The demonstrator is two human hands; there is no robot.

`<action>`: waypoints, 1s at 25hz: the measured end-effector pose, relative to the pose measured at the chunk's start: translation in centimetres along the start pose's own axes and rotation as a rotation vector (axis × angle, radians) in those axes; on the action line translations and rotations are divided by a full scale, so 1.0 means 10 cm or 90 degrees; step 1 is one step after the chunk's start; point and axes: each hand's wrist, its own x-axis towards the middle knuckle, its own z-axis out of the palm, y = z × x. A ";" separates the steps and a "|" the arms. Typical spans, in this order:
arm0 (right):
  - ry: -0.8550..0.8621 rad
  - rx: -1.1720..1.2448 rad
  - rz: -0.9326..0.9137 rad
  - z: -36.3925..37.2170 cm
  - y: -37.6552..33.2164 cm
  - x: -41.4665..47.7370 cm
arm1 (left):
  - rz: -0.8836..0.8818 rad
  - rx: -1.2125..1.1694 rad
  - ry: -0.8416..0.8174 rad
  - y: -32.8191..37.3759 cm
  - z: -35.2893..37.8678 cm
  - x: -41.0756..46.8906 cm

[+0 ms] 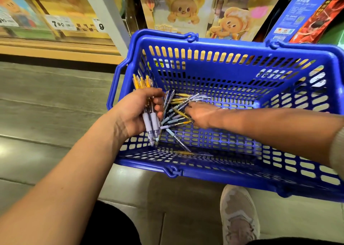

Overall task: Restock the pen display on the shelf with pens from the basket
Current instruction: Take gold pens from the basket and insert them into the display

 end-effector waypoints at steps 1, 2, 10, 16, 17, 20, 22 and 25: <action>0.018 -0.013 -0.011 0.03 0.04 0.03 | -0.003 0.003 -0.006 0.00 -0.01 0.00; 0.025 -0.022 -0.025 0.06 0.10 0.05 | -0.006 0.008 -0.009 0.00 -0.02 0.00; -0.160 -0.153 -0.055 0.20 0.71 -0.29 | -0.016 0.034 0.058 0.03 0.10 0.06; -0.150 -0.028 -0.065 0.01 0.76 -0.32 | -0.006 0.057 0.055 0.02 0.14 0.04; -0.124 -0.034 -0.108 0.02 0.70 -0.33 | -0.004 0.061 0.053 0.02 0.13 0.03; -0.152 -0.097 -0.211 0.14 0.45 -0.38 | -0.003 0.061 0.053 0.02 0.08 0.00; -0.143 -0.204 -0.246 0.23 0.33 -0.42 | -0.001 0.059 0.052 0.01 0.05 -0.01; -0.080 -0.249 -0.275 0.27 0.32 -0.43 | -0.005 0.067 0.052 0.01 0.04 -0.02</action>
